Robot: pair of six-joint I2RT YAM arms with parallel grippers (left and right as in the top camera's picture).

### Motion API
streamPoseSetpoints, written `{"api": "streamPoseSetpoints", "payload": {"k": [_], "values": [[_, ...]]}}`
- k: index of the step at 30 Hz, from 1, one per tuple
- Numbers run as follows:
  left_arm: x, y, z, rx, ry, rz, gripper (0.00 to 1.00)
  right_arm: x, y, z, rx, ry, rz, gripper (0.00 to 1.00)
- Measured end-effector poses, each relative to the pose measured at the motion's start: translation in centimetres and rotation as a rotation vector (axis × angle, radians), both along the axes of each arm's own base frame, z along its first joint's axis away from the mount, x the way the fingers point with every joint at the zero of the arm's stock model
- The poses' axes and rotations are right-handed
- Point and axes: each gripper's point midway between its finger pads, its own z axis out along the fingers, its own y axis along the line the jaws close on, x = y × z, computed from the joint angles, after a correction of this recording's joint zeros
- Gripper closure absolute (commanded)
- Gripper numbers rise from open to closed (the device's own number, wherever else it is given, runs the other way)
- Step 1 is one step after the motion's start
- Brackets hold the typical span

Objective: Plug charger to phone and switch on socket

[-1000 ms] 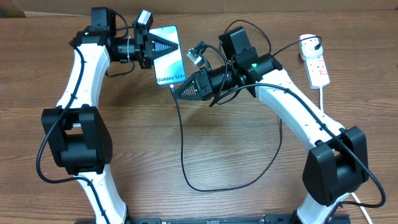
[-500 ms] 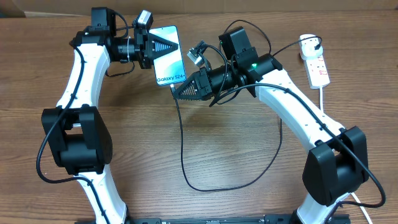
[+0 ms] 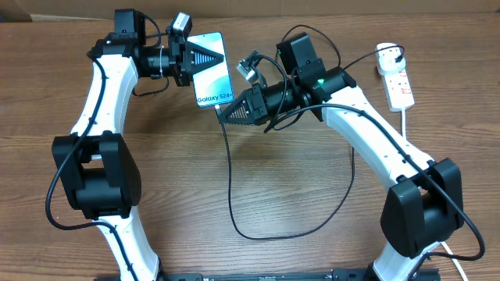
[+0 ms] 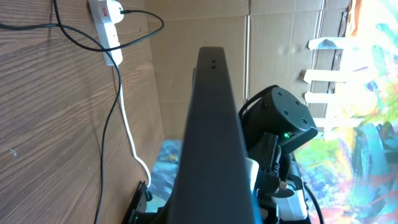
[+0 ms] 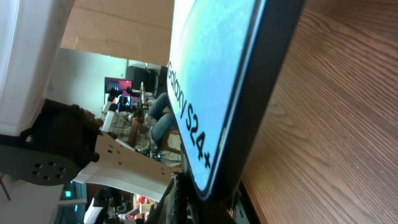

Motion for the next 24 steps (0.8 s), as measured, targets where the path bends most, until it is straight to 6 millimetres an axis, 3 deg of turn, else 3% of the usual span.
{"api": "streamPoseSetpoints", "payload": {"k": [24], "values": [[0.06,0.0,0.02,0.001,-0.007,0.0,0.96,0.18,0.09,0.23,0.011,0.012,-0.006,0.96]]}}
